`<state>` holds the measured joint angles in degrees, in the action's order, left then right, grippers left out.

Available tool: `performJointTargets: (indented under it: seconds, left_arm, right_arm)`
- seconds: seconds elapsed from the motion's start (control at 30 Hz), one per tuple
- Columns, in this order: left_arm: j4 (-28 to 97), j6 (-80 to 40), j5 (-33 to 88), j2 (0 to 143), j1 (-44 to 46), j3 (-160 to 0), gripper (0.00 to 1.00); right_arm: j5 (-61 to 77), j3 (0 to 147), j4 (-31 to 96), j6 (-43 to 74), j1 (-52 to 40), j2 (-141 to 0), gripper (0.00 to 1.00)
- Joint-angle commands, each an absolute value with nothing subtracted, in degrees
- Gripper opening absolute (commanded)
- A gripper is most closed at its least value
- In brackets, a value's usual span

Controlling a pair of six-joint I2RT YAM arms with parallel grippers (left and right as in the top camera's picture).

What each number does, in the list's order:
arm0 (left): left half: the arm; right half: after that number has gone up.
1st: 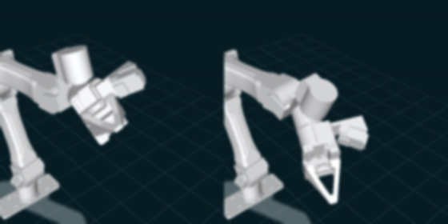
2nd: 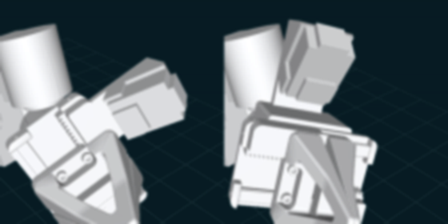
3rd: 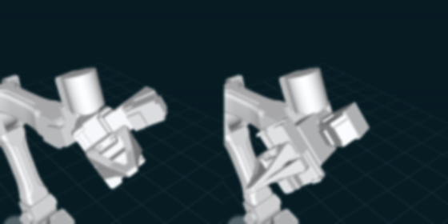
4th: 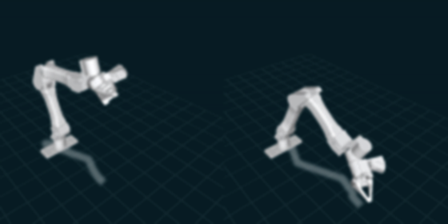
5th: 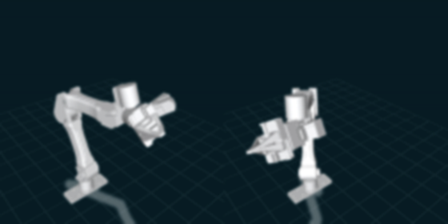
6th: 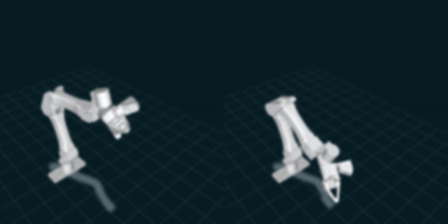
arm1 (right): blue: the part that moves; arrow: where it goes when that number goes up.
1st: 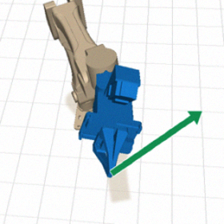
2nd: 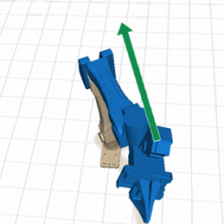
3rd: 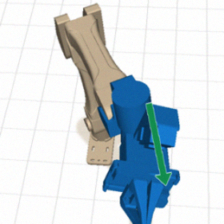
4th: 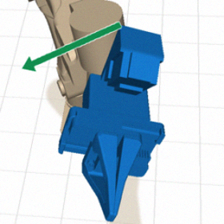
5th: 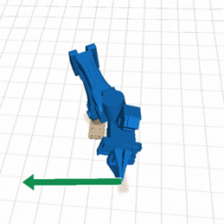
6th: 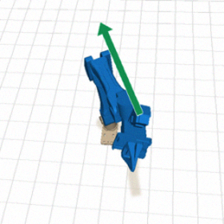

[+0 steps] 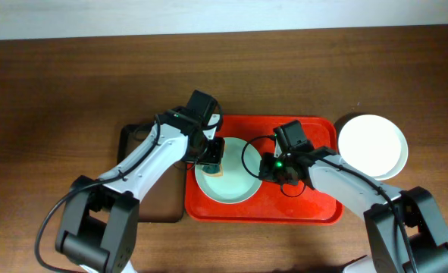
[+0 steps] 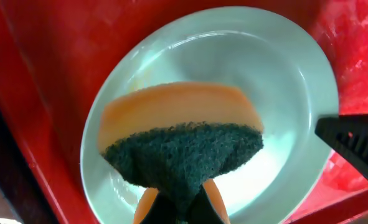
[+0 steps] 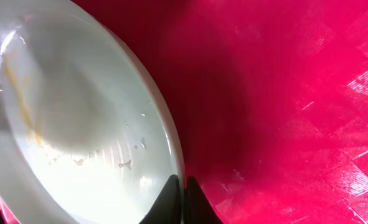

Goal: Clean dirty plates on tray and stack at the side
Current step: 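Scrub the pale green plate with the sponge in the left gripper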

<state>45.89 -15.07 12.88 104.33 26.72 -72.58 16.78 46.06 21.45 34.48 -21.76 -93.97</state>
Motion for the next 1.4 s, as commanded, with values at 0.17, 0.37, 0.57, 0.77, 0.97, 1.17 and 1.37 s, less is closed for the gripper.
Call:
performJointTargets:
  seconds: [0.17, 0.37, 0.57, 0.77, 0.97, 1.17, 1.37]
  left_arm:
    - [40.99, -15.86, 9.85, 116.14, 26.96, -72.07, 0.00]
    - [52.64, -8.64, 30.22, 114.98, 23.88, -80.09, 0.00]
    - [52.93, -13.69, 11.27, 110.78, 24.99, -81.87, 0.00]
    - [50.63, -17.19, 6.22, 118.69, 26.20, -80.38, 0.00]
    - [45.21, -10.55, 32.82, 122.78, 26.37, -80.40, 0.00]
    - [51.16, -10.61, 25.21, 112.99, 24.86, -84.44, 0.00]
    - [53.82, -12.38, 13.17, 110.28, 25.23, -80.66, 0.00]
  right_arm:
    - [15.18, 45.84, 22.04, 35.00, -22.22, -94.35, 0.04]
    - [15.16, 45.84, 22.06, 34.98, -22.22, -94.35, 0.04]
    - [15.18, 45.84, 22.06, 34.98, -22.22, -94.35, 0.04]
    - [15.18, 45.84, 22.09, 34.98, -22.22, -94.35, 0.04]
    - [15.18, 45.84, 22.09, 34.98, -22.22, -94.35, 0.04]
    - [15.18, 45.84, 22.11, 34.98, -22.22, -94.35, 0.04]
    - [15.18, 45.84, 22.28, 34.98, -22.22, -94.35, 0.04]
